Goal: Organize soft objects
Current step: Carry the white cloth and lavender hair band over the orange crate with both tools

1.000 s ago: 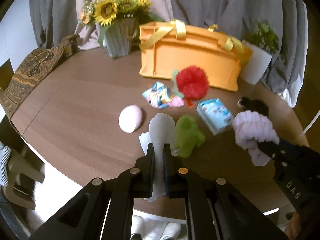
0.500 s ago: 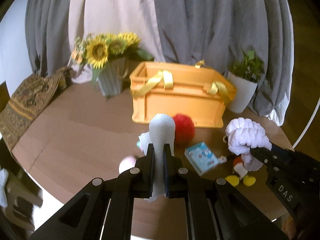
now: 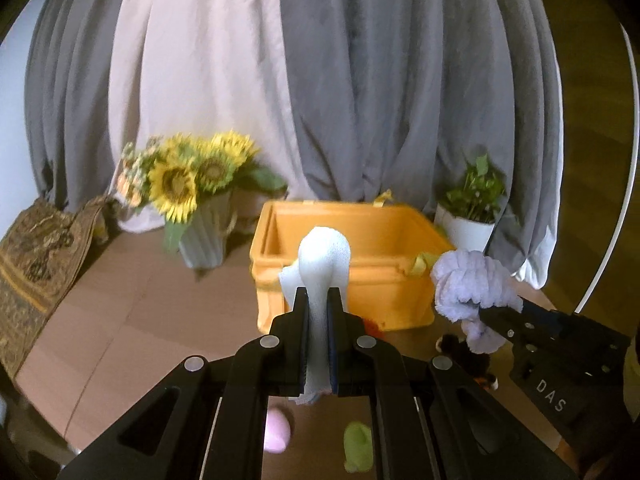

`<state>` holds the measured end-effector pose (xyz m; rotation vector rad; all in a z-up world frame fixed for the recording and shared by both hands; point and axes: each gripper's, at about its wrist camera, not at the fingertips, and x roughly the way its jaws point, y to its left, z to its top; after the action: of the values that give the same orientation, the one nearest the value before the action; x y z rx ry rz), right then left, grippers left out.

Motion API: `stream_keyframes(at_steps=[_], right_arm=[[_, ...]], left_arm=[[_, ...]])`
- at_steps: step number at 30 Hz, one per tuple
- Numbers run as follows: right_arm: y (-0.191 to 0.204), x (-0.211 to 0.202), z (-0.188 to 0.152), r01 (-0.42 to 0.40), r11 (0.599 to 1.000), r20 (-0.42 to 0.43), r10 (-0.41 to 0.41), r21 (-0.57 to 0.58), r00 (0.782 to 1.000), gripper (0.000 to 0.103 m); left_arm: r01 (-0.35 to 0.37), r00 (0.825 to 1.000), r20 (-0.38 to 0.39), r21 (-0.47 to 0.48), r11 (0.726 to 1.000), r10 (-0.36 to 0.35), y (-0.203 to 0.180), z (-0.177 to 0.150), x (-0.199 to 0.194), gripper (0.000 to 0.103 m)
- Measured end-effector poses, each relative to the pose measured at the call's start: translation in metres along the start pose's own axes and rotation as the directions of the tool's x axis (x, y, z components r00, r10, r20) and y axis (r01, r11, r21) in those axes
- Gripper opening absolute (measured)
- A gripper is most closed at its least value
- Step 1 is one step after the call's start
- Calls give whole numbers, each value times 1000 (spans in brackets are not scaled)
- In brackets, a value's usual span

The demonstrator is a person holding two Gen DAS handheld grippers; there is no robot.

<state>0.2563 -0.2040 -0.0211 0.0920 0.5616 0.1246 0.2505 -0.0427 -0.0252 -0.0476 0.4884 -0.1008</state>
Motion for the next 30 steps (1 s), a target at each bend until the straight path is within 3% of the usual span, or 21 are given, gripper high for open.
stream_keyframes(at_steps=[14, 24, 30], right_arm=[[16, 14, 52, 72, 997, 130, -76, 32, 989, 24], [17, 46, 87, 102, 994, 164, -108, 44, 981, 24], [17, 67, 104, 119, 992, 169, -125, 47, 978, 24]], left_arm=[[81, 991, 105, 57, 995, -87, 16, 52, 31, 10], [85, 987, 128, 99, 992, -97, 18, 77, 68, 10], [97, 989, 104, 102, 990, -108, 20, 91, 99, 10]])
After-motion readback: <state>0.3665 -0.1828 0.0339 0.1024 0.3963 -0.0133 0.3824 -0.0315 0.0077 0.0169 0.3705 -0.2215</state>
